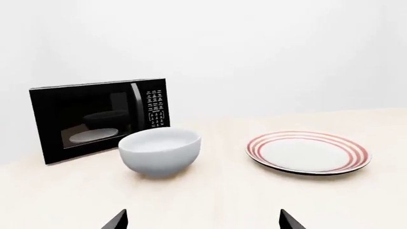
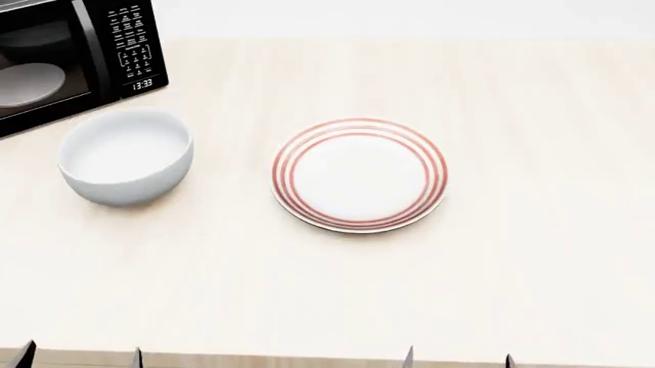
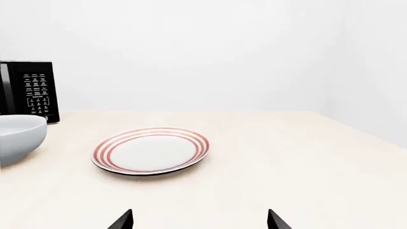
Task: Pick up the white bowl and put it on the plate.
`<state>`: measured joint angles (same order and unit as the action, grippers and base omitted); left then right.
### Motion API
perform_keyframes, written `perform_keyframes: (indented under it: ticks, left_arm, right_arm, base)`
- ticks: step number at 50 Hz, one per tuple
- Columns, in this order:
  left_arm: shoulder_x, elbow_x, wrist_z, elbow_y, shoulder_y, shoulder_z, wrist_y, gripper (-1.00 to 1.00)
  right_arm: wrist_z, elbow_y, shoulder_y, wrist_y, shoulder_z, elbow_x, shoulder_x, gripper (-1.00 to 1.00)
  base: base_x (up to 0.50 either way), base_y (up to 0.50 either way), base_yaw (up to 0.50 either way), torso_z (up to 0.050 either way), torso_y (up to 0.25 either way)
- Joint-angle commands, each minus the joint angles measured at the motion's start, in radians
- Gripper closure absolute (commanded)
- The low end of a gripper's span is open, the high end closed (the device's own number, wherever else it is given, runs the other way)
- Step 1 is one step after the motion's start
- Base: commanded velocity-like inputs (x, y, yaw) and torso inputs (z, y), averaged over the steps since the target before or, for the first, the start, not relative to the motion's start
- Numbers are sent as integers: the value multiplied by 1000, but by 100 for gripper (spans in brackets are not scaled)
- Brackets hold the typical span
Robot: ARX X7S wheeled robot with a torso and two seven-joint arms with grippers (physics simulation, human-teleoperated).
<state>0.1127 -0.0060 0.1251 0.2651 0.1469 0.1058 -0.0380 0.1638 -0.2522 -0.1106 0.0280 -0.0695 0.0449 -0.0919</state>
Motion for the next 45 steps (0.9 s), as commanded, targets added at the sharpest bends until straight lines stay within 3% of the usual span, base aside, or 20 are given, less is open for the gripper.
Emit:
perform_keyframes:
  ticks: [1,24,45]
  left_arm:
    - [19,1,23,123,38,11,24,-100]
    - [42,4,61,319,72,29,113,-100]
    - [62,-5,81,372,83,41,132,-100]
  right_arm:
    - [37,-138,-40,36,1,8,-18,-100]
    - [85,-359,-84,99,-26,3,-47,-100]
    - [94,-353,-90,65,-40,24,-73,-100]
  base:
    - [0,0,0,0,0]
    - [0,0,0,0,0]
    - [3,0,0,0,0]
